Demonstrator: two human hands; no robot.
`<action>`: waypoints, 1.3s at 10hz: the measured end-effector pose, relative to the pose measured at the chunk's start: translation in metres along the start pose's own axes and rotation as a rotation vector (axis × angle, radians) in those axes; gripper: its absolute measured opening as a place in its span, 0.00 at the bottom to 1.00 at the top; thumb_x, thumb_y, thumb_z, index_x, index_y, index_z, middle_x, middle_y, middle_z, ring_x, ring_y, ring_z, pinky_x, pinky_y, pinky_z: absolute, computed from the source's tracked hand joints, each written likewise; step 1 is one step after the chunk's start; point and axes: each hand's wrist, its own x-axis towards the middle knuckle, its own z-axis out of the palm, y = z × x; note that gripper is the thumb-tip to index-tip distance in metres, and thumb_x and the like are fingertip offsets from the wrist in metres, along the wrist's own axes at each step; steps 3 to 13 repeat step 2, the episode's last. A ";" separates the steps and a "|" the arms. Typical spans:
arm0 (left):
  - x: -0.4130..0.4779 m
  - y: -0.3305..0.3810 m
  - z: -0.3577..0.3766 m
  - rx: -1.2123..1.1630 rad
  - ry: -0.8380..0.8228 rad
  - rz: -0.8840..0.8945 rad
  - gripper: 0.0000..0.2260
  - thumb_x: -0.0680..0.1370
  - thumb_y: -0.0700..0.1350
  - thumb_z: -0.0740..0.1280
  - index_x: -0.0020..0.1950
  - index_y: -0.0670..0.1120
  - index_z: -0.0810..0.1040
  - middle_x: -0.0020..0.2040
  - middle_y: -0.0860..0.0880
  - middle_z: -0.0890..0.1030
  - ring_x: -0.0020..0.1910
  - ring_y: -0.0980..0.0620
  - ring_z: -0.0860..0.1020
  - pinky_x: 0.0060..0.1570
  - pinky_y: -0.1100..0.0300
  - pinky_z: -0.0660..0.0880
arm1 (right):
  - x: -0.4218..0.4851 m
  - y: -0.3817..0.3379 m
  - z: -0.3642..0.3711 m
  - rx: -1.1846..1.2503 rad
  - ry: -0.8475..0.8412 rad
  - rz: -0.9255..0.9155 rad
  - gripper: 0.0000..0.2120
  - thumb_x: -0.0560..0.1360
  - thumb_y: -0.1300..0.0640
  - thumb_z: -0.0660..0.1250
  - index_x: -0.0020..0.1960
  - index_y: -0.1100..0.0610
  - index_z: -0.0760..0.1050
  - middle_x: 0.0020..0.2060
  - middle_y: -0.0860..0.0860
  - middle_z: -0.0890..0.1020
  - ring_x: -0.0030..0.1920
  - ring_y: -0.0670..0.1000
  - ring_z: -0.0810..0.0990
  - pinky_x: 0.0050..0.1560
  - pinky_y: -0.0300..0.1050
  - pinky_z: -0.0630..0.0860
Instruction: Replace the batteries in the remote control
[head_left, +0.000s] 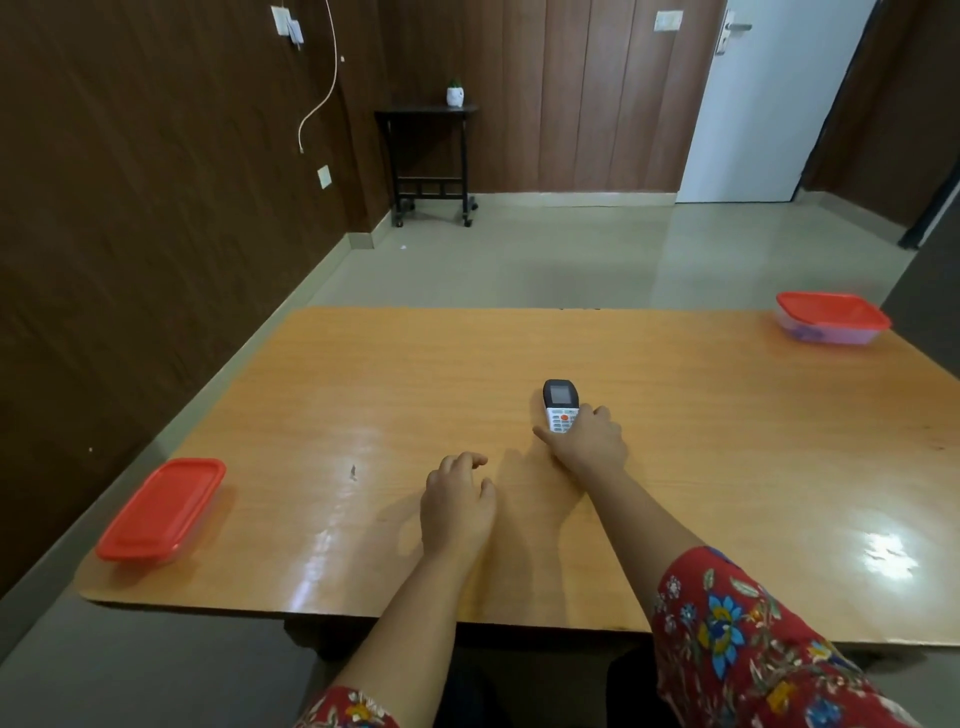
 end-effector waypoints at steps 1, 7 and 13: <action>-0.014 -0.002 -0.002 -0.039 -0.020 -0.004 0.14 0.77 0.44 0.62 0.61 0.51 0.76 0.62 0.54 0.76 0.62 0.52 0.72 0.58 0.55 0.72 | -0.010 0.009 -0.015 0.053 -0.016 -0.035 0.29 0.72 0.39 0.64 0.66 0.56 0.68 0.61 0.56 0.74 0.62 0.58 0.73 0.54 0.51 0.72; -0.009 -0.001 -0.004 -0.115 -0.005 -0.006 0.13 0.76 0.44 0.62 0.60 0.51 0.76 0.61 0.54 0.77 0.60 0.53 0.74 0.57 0.55 0.74 | -0.013 0.014 -0.032 0.261 0.031 -0.049 0.22 0.75 0.45 0.64 0.64 0.56 0.73 0.57 0.53 0.80 0.56 0.54 0.77 0.49 0.47 0.73; -0.009 -0.001 -0.004 -0.115 -0.005 -0.006 0.13 0.76 0.44 0.62 0.60 0.51 0.76 0.61 0.54 0.77 0.60 0.53 0.74 0.57 0.55 0.74 | -0.013 0.014 -0.032 0.261 0.031 -0.049 0.22 0.75 0.45 0.64 0.64 0.56 0.73 0.57 0.53 0.80 0.56 0.54 0.77 0.49 0.47 0.73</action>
